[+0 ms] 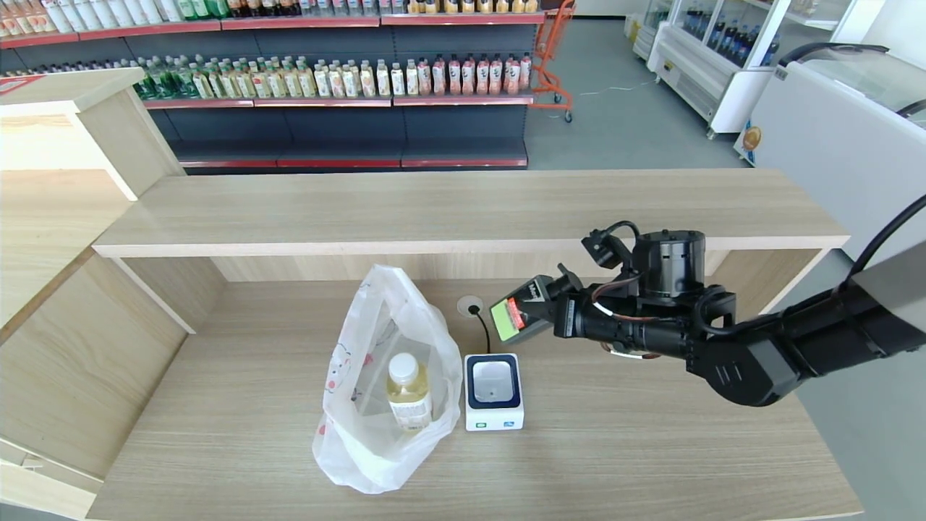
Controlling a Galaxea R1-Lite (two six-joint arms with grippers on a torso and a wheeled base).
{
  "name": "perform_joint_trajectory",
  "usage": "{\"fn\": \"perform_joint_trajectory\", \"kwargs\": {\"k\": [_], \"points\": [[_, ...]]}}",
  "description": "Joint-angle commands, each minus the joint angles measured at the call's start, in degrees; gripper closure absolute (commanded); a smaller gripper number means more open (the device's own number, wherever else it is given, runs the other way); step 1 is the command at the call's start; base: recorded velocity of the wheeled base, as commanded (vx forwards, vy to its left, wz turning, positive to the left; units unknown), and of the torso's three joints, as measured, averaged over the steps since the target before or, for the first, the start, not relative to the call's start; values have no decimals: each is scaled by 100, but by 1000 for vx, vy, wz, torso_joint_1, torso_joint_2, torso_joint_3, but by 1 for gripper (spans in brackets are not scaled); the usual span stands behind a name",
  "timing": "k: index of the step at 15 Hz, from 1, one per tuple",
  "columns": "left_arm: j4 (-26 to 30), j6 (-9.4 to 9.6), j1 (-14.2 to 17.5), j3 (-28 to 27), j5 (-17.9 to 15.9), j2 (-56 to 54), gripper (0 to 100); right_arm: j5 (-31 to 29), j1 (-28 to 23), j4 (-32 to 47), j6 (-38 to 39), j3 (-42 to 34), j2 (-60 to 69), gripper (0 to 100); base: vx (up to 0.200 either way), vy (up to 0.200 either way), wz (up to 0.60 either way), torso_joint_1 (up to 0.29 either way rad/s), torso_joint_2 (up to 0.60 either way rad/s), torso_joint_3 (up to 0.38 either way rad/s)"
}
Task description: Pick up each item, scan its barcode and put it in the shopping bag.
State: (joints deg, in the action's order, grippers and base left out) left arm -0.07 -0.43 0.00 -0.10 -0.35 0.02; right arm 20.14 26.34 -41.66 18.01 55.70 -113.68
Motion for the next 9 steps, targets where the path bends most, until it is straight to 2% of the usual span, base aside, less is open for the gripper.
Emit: {"fn": "perform_joint_trajectory", "kwargs": {"k": [1, 4, 9], "points": [[-1, 8, 0, 1, 0, -2, 0, -1, -6, 0, 1, -156, 179, 100, 0, 0, 0, 0, 0, 0], [-1, -10, 0, 1, 0, -2, 0, 8, -6, 8, 115, -138, 285, 100, 0, 0, 0, 0, 0, 0], [-1, -10, 0, 1, 0, -2, 0, -10, 117, 26, 362, -147, 302, 100, 0, 200, 0, -2, 1, 2]]}}
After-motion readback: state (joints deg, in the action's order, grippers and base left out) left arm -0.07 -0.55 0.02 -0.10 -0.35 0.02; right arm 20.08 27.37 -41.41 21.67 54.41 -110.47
